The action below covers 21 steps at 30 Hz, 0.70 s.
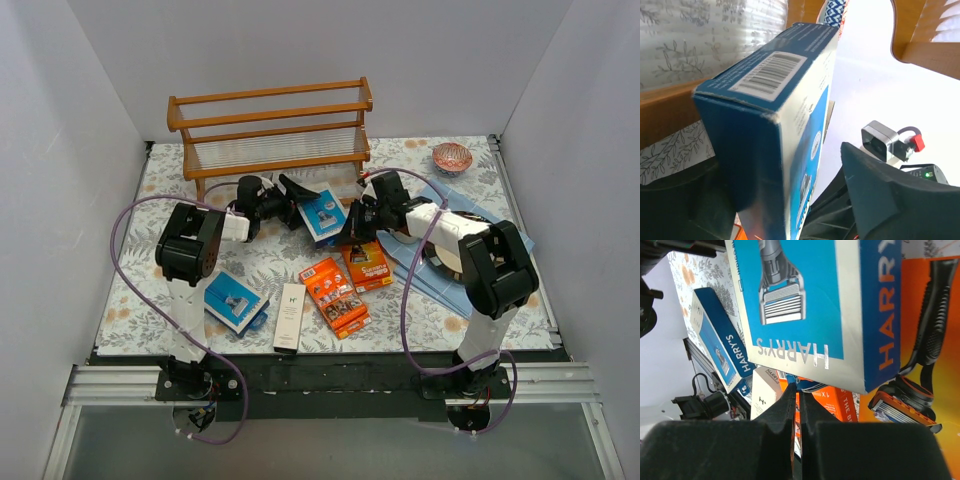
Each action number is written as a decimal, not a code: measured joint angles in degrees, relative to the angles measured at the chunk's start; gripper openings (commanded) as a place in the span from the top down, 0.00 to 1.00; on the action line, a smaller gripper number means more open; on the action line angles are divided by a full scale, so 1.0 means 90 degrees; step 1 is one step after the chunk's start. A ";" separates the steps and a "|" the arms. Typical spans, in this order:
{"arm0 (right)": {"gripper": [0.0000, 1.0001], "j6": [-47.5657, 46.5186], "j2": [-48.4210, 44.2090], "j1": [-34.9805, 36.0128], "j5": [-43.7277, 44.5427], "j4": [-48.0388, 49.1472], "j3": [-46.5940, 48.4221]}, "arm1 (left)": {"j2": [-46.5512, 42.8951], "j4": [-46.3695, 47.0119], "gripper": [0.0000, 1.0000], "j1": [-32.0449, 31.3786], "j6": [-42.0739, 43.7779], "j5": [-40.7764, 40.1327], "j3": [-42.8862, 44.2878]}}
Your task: Place and organize the shaving razors onto the shelf
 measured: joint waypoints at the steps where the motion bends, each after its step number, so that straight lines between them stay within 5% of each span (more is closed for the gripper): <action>1: 0.99 0.0024 0.0019 -0.0019 -0.0002 -0.0007 0.0012 | -0.0012 -0.0049 0.15 -0.0005 0.0002 -0.0012 0.0019; 13: 0.99 0.0165 0.0862 -0.0595 -0.0002 -0.0158 0.0964 | -0.0923 -0.1280 0.16 0.0100 0.0296 -0.0362 -0.0690; 17: 0.99 0.0165 0.0916 -0.0719 -0.0005 -0.0160 0.0964 | -0.0947 -0.1467 0.35 0.0100 0.0410 -0.0471 -0.0702; 18: 0.99 0.0165 0.0920 -0.0733 -0.0005 -0.0160 0.0964 | -0.0937 -0.1511 0.57 0.0100 0.0413 -0.0483 -0.0685; 21: 0.99 0.0158 0.0923 -0.0758 -0.0002 -0.0160 0.0964 | -0.0901 -0.1649 1.00 0.0097 0.0423 -0.0534 -0.0549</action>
